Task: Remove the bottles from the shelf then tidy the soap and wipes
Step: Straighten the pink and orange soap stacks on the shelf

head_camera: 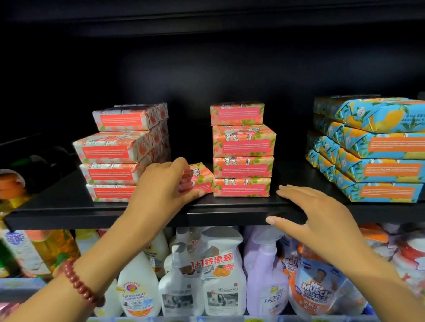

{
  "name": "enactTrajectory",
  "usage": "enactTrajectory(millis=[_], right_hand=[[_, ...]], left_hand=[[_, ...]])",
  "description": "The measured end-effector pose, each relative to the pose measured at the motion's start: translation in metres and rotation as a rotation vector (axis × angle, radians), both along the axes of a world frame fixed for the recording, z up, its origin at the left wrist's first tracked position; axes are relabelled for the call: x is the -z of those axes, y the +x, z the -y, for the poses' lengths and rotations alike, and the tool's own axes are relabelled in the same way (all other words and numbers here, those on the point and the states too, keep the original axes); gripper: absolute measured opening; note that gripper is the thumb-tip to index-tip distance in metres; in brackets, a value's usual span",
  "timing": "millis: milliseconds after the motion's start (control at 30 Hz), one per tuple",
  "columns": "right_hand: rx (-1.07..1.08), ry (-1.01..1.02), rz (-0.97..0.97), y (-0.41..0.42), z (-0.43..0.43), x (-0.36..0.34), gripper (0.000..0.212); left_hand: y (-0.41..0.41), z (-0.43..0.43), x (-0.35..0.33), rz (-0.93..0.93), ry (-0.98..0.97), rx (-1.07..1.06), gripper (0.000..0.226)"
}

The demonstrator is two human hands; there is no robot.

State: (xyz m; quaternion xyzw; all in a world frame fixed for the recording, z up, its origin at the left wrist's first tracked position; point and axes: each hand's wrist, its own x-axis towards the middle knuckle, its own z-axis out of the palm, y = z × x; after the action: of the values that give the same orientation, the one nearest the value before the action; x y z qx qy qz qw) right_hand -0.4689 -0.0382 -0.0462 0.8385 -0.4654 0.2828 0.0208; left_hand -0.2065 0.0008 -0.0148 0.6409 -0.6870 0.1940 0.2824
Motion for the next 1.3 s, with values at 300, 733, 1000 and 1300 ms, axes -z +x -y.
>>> enactTrajectory(millis=[300,733,1000,1300], right_hand=[[-0.010,-0.027,-0.002,0.000,0.002,0.002,0.084],[0.026,-0.239,0.014,-0.001,0.012,0.017,0.063],[0.037,-0.309,-0.006,-0.003,0.019,0.023,0.068],[0.037,-0.377,-0.003,-0.002,0.022,0.024,0.071]], left_hand=[[-0.002,-0.028,-0.012,0.132,-0.310,-0.054,0.057],[-0.036,-0.005,-0.080,-0.356,-0.259,0.332,0.059],[-0.058,0.041,-0.097,-0.364,-0.007,0.367,0.056],[-0.057,0.052,-0.090,-0.340,-0.041,0.390,0.049]])
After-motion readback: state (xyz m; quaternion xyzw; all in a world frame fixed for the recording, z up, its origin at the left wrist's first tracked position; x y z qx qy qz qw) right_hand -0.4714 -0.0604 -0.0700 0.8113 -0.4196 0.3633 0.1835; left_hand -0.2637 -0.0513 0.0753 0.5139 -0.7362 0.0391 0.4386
